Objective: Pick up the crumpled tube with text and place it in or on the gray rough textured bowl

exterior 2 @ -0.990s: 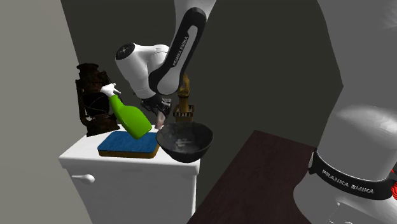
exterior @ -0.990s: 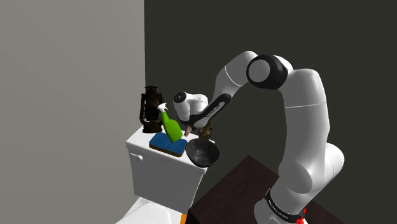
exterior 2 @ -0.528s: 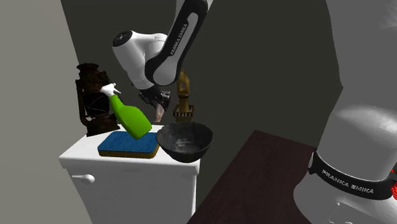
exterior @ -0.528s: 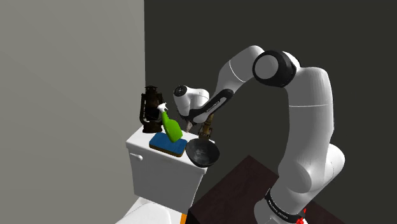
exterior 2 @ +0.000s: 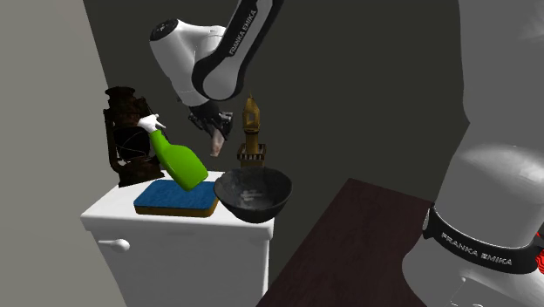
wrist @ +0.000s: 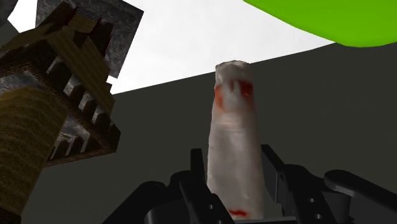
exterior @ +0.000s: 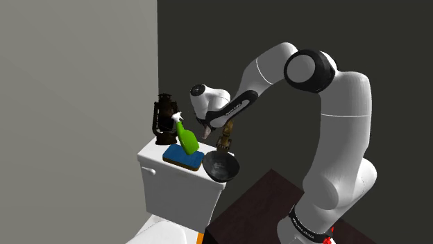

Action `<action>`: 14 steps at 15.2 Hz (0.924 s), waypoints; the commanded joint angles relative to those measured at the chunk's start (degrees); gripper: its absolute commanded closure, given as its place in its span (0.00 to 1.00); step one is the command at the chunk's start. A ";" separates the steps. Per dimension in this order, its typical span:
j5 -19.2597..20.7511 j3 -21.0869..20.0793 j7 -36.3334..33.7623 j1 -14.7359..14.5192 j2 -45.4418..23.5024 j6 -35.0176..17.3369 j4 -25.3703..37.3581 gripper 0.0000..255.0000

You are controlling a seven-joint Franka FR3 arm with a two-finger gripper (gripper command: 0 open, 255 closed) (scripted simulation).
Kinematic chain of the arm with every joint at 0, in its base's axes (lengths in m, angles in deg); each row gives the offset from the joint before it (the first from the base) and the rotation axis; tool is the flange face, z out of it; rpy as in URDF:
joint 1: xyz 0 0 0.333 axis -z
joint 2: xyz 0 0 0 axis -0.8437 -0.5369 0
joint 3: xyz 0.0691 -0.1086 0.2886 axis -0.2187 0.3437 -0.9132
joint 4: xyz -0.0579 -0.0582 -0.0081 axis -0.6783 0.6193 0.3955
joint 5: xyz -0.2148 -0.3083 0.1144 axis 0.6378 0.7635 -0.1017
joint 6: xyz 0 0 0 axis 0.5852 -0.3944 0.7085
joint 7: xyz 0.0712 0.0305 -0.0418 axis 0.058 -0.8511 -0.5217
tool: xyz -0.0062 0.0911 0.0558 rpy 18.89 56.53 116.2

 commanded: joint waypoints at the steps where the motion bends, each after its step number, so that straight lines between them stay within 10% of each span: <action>1: -1.03 -0.43 1.08 0.31 1.29 0.58 -0.33 1.00; 14: -7.59 -2.74 8.18 1.77 8.11 5.09 -0.02 1.00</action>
